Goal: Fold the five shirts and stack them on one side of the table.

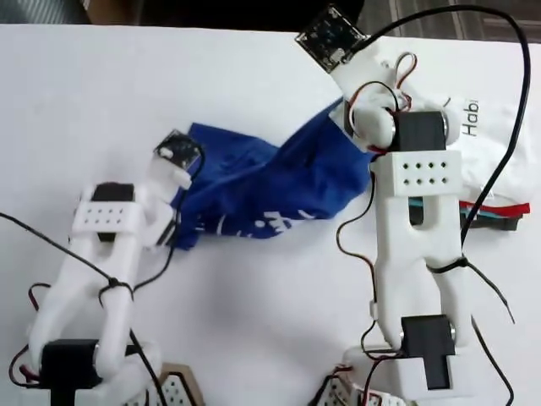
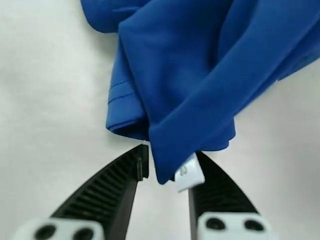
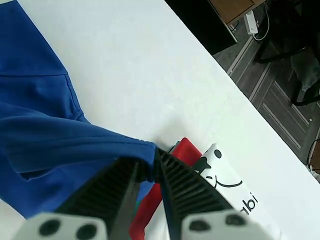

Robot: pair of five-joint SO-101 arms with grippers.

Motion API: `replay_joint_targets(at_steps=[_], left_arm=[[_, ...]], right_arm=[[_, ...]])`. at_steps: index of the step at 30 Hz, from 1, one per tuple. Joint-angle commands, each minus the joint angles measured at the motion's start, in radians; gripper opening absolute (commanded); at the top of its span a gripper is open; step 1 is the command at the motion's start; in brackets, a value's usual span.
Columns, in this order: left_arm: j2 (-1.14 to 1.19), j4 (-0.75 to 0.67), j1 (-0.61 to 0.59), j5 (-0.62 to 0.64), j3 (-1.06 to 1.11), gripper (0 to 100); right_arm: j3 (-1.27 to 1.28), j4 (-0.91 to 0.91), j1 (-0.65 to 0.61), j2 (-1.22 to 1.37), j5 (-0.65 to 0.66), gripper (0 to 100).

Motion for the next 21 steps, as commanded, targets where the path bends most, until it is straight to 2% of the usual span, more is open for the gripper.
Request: replay_joint_targets(at_steps=[1, 5, 8, 12, 16, 21], left_arm=[[-0.035, -0.048, -0.009, 0.008, 0.024, 14], [-0.035, -0.049, -0.005, 0.006, 0.027, 12], [-0.041, -0.049, -0.009, 0.006, 0.021, 2], [-0.046, -0.018, -0.012, 0.005, -0.012, 2], [-0.046, 0.133, -0.012, 0.005, -0.166, 2], [-0.046, 0.425, -0.012, 0.003, -0.478, 2]], right_arm=[[-0.009, -0.018, -0.002, -0.002, -0.011, 2.1], [-0.009, -0.018, -0.002, -0.002, -0.011, 2.1], [-0.009, -0.018, -0.002, -0.002, -0.011, 2.1], [-0.008, -0.016, -0.001, -0.002, -0.011, 2.1], [-0.009, -0.019, 0.016, -0.054, -0.048, 2.1], [-0.005, -0.015, 0.019, -0.234, -0.052, 2.1]])
